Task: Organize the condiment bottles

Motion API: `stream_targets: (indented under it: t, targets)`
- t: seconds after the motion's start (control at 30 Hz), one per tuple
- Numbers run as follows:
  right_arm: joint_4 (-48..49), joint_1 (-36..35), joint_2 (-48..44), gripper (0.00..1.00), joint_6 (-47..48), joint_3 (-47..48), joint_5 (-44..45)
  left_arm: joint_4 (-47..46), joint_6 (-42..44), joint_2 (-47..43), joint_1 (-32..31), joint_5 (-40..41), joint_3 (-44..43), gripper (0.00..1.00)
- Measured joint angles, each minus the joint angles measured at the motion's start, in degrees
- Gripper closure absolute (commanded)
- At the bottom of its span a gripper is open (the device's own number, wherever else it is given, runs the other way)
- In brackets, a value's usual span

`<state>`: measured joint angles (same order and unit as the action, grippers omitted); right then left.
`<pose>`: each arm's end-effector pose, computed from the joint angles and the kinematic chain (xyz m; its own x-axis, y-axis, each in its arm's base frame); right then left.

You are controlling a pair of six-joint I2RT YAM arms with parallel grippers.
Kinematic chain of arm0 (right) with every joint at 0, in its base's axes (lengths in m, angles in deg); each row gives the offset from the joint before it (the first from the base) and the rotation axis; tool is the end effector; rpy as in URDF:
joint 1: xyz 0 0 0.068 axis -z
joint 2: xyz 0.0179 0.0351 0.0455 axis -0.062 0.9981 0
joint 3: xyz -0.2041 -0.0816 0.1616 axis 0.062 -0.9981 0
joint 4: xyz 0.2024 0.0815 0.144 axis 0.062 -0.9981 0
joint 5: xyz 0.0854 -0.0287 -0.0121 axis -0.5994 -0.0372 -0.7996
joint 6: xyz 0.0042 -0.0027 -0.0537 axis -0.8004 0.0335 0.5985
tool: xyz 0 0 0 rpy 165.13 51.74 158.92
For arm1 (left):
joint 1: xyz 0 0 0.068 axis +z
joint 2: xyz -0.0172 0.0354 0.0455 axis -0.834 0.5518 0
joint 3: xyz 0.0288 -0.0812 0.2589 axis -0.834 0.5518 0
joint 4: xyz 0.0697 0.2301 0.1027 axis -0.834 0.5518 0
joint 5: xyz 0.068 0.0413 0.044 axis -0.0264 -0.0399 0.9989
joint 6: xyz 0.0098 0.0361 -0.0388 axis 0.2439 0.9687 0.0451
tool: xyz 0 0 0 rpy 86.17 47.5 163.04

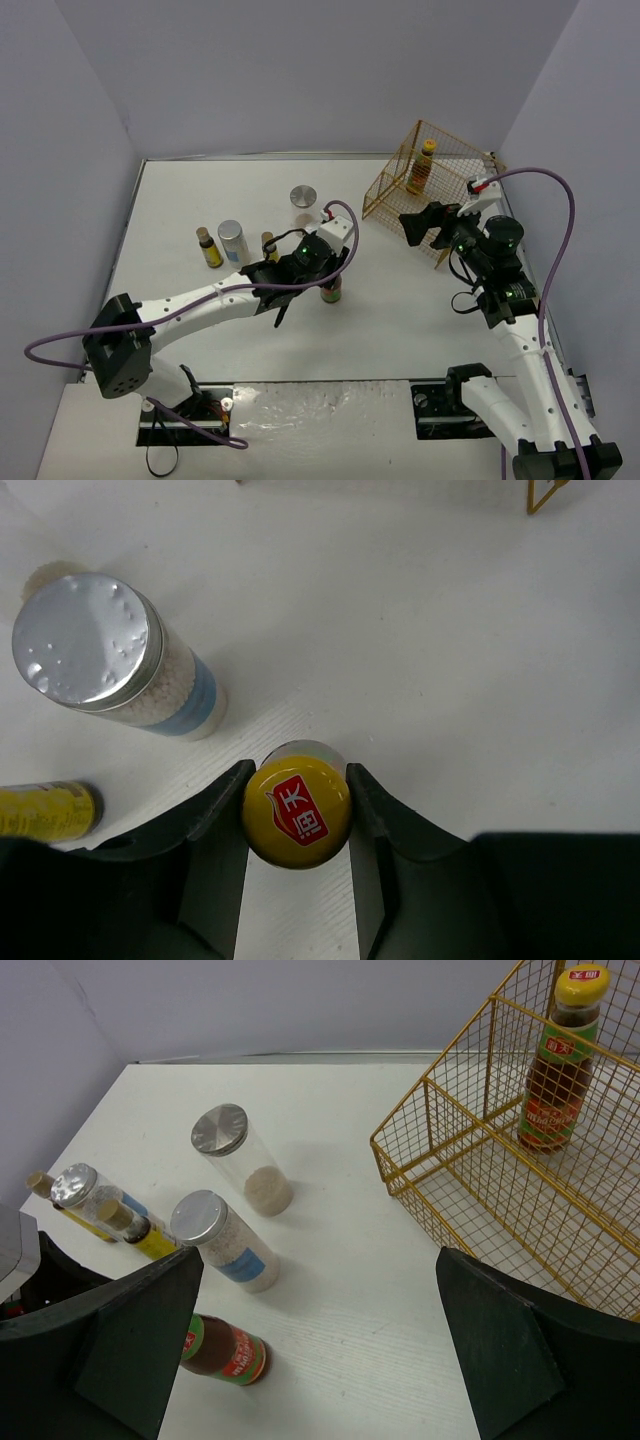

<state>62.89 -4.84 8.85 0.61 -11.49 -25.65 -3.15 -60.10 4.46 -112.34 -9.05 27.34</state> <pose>0.1857 0.0402 0.3788 -0.0270 0.2309 -0.9726 -0.4962 0.8415 0.2136 0.1942 -0.2749 0.2939 -0.4437 0.1485 -0.8838 0.6224 0.7606 -0.1846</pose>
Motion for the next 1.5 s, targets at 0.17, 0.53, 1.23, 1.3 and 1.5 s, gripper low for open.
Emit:
stream_targets:
  t: [0.17, 0.53, 1.23, 1.3, 1.5]
  targets:
    - [-0.03, -0.01, -0.84, 0.00, 0.55, -1.65, -0.02, -3.07, 0.00, 0.02, -0.01, 0.28, 1.52, 0.60]
    - [-0.31, -1.05, -1.23, 0.00, 2.27, -2.81, -1.16, -3.79, -1.00, -1.30, -0.01, 0.78, 1.77, 0.03]
    - [4.88, -26.96, 8.04, 0.00, 6.76, -4.91, 5.96, 19.93, -5.37, -23.76, 21.60, 9.60, -8.29, 0.03]
    - [7.13, -30.20, 9.99, 0.00, 7.02, -5.41, 8.33, 22.12, -5.68, -26.80, 23.91, 9.75, -5.48, 0.03]
    - [11.99, -36.00, 16.07, 0.03, 7.84, -6.95, 14.42, 27.81, -7.42, -33.85, 27.09, 10.67, -0.38, 0.03]
